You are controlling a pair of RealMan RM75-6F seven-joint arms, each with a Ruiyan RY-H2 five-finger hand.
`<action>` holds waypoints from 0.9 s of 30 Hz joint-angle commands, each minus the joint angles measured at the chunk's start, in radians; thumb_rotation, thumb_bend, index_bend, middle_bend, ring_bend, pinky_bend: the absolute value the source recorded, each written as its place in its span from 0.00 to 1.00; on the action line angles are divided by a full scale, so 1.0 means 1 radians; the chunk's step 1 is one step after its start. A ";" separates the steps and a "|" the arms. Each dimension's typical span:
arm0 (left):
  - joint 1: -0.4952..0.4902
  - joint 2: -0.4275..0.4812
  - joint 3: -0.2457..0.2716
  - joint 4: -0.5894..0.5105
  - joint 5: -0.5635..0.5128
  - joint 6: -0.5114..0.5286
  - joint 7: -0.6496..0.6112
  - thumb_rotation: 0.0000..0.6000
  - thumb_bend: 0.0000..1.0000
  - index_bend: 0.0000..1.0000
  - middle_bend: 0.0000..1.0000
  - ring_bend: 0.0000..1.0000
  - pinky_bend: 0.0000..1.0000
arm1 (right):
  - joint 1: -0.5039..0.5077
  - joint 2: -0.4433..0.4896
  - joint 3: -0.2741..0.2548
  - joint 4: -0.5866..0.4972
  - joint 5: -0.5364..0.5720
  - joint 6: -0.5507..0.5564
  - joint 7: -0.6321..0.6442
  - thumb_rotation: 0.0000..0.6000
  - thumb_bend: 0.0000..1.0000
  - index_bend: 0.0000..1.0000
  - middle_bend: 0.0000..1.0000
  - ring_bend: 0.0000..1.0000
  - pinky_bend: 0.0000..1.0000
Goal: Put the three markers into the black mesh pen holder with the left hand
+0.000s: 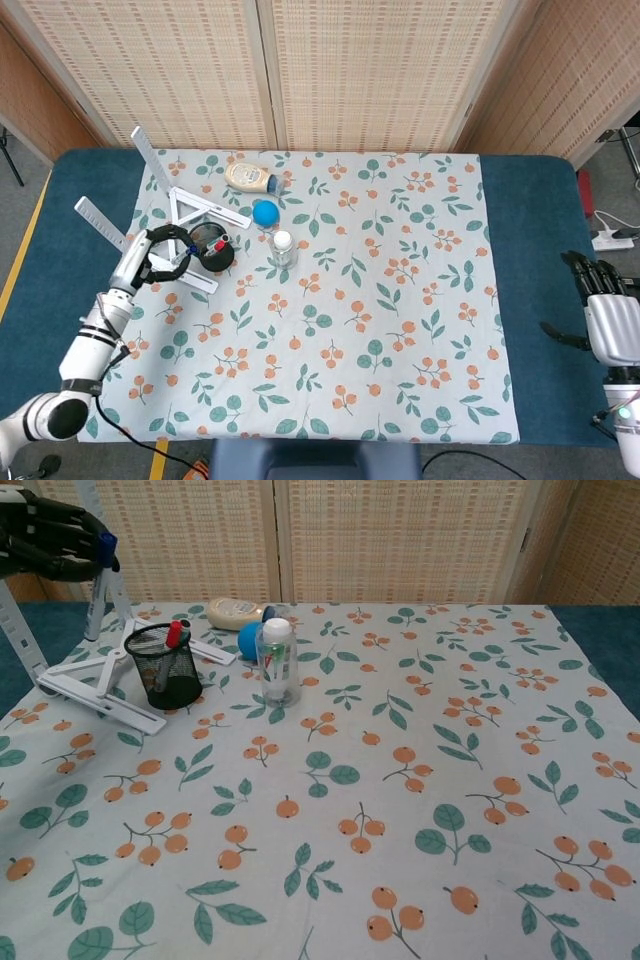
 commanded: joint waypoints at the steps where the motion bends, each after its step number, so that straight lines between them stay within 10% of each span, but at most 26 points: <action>1: -0.062 0.074 -0.133 0.125 0.046 -0.272 -0.364 1.00 0.40 0.56 0.55 0.24 0.23 | 0.001 -0.001 0.001 0.002 0.004 -0.003 -0.001 1.00 0.03 0.11 0.07 0.13 0.11; 27: -0.265 -0.134 0.081 0.517 0.371 -0.227 -0.859 1.00 0.40 0.56 0.54 0.23 0.22 | 0.003 -0.003 0.009 0.008 0.029 -0.019 -0.009 1.00 0.03 0.11 0.07 0.13 0.11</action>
